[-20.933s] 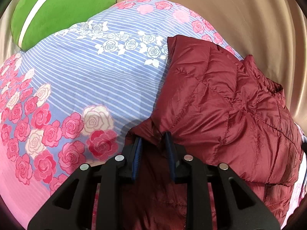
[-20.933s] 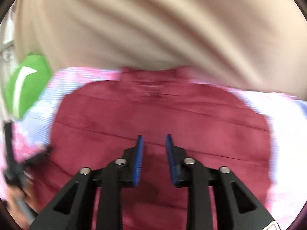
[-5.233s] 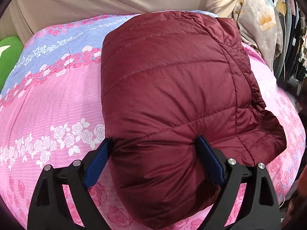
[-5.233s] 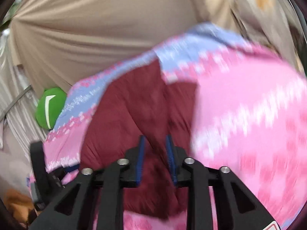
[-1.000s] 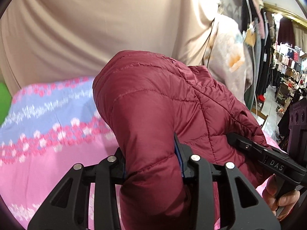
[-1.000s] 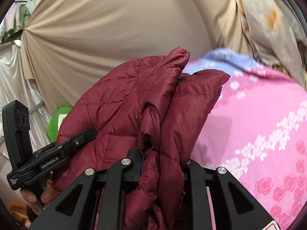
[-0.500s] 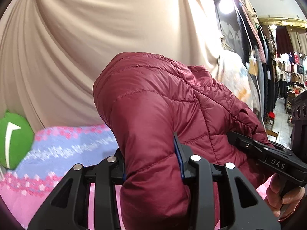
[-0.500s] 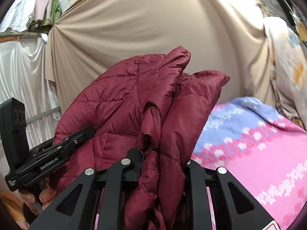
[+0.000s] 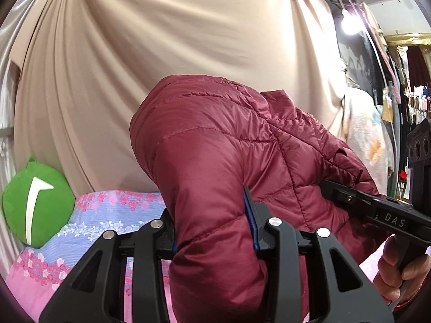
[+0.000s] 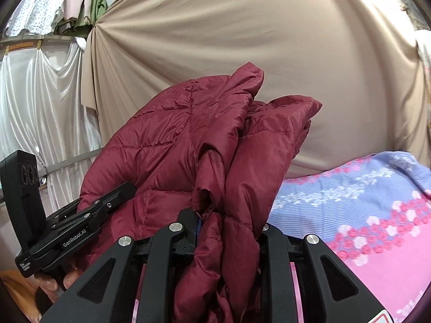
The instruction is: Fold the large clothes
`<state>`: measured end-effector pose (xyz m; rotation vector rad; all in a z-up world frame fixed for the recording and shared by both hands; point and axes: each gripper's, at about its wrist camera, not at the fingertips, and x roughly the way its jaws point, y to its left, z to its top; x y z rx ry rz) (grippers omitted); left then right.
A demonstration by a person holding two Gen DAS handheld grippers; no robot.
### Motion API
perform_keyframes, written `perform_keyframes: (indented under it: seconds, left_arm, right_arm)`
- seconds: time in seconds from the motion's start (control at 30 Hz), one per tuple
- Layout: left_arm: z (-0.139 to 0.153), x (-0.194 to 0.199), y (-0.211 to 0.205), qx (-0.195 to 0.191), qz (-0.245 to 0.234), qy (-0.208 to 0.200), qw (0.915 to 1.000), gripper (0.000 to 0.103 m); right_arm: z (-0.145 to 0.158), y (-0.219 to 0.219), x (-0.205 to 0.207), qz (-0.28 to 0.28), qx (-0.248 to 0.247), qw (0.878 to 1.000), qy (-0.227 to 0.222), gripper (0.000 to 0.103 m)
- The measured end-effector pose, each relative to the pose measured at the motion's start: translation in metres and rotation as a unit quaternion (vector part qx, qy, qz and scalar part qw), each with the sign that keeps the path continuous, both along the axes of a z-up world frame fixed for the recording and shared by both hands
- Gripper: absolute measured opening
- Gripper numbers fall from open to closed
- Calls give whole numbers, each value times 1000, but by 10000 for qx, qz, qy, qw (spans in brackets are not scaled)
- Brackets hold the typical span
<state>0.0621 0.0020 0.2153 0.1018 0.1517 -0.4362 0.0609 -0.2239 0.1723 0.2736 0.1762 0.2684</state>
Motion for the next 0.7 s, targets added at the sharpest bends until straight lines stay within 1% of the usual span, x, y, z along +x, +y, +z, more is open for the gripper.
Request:
perform_keyframes:
  seconds: [0.13, 0.27, 0.43, 0.57, 0.7]
  left_arm:
    - [-17, 30, 18, 1, 65, 138, 9999, 35]
    - [-40, 63, 30, 32, 115, 290, 9995, 35]
    - [-66, 98, 41, -48, 127, 690, 9975, 35]
    - [-76, 113, 46, -103, 95, 823, 9965, 35]
    - [-72, 113, 51, -189, 40, 687, 9974, 35]
  right_arm:
    - [-14, 17, 33, 84, -61, 9998, 194, 20]
    - [-39, 25, 69, 132, -45, 9988, 480, 20]
    - [-66, 33, 105, 179, -23, 9967, 797, 20]
    - [-77, 37, 119, 198, 0, 9960, 871, 20]
    - [-74, 40, 122, 241, -35, 9971, 726, 20]
